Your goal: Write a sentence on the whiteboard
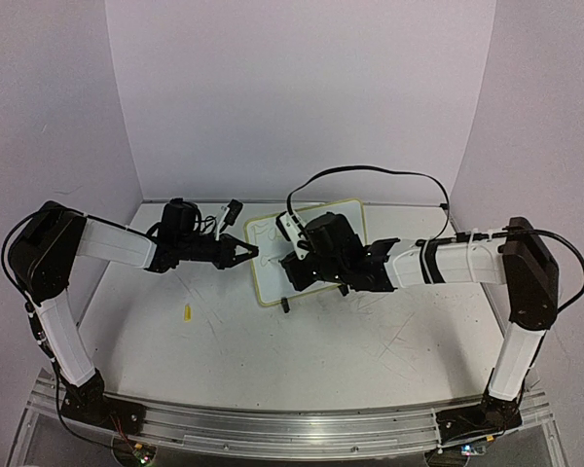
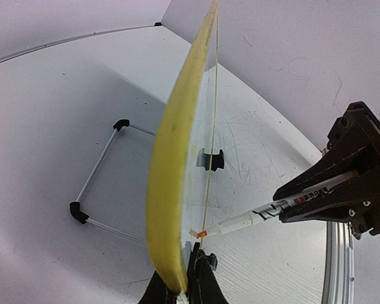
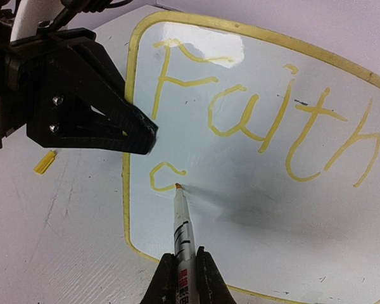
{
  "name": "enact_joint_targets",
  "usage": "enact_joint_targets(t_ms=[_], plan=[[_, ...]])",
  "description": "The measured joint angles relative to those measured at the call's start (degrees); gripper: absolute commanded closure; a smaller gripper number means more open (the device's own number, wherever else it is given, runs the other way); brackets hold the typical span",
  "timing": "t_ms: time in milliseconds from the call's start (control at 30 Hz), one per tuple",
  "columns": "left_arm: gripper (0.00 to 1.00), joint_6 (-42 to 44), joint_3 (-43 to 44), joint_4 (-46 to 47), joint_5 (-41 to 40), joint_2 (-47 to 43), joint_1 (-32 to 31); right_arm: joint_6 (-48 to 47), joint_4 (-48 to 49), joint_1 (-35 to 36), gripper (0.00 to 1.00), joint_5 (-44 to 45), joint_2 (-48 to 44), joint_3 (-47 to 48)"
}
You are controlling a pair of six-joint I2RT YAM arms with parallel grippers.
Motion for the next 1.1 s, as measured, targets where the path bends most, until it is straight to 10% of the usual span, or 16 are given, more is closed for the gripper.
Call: enact_joint_targets(t_ms=[1100], plan=[[1.00,0.0,0.4,-0.8,-0.4,0.0,0.0,0.0,0.0,-0.4,1.00,0.4,0.0,1.0]])
